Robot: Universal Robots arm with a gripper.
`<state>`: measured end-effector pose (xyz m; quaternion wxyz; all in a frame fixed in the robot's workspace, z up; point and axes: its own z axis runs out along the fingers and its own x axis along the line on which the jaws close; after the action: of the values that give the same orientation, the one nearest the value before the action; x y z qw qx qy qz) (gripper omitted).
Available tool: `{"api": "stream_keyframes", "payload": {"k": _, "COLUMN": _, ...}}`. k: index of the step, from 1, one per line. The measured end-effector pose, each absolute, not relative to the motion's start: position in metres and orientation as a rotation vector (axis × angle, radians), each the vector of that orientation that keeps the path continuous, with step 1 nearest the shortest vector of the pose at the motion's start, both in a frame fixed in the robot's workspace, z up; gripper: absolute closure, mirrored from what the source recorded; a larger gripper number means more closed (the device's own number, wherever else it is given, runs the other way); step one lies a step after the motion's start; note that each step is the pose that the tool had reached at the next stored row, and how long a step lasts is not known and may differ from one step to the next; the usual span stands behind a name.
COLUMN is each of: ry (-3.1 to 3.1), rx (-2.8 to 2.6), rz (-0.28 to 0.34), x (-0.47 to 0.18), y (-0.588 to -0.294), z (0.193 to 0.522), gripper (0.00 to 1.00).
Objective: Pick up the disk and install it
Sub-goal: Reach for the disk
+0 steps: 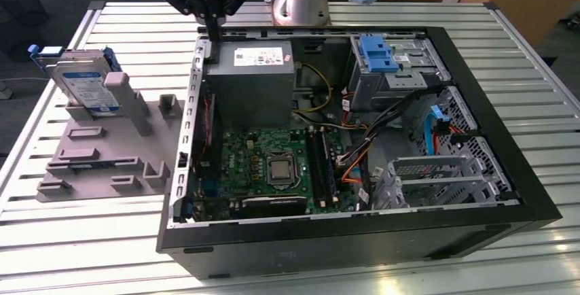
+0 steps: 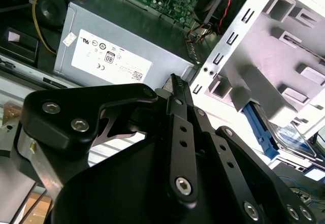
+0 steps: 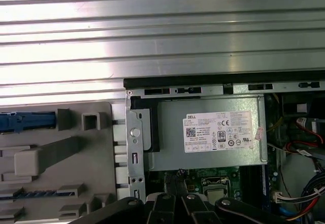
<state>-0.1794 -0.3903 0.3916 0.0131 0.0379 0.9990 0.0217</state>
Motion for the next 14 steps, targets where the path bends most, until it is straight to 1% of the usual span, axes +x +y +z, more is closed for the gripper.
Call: {"api": "stream_keyframes", "payload": {"k": 14, "ry": 3.112, "rx": 0.118, "rz": 0.068, "x": -0.1861, "y": -0.3895, "z": 0.3914, "gripper": 0.89}}
